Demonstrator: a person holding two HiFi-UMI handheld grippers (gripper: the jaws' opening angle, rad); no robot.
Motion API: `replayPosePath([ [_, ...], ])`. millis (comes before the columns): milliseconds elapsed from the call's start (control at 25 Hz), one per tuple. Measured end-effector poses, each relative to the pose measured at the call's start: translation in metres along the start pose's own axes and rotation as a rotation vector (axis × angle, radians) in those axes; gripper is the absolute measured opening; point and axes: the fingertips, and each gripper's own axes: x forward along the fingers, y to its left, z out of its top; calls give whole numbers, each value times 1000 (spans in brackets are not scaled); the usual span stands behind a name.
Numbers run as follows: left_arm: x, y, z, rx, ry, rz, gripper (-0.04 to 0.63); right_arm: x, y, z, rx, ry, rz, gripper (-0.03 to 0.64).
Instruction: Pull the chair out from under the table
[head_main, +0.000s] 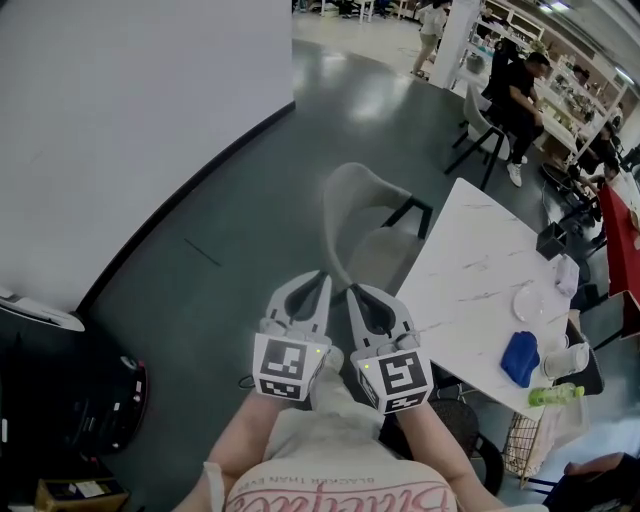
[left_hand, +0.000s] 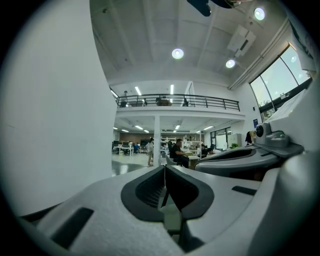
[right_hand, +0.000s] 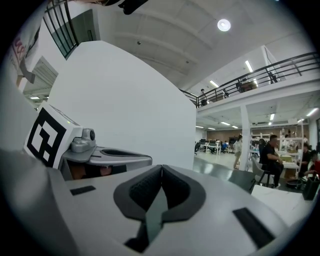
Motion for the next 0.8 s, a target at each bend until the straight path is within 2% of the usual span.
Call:
replayPosePath([
  [440, 121, 30, 3, 1, 29, -49, 6, 83, -87, 4, 10, -4, 7, 3],
  [800, 198, 53, -9, -21, 77, -45, 9, 132, -151, -8, 44, 13, -15, 3],
])
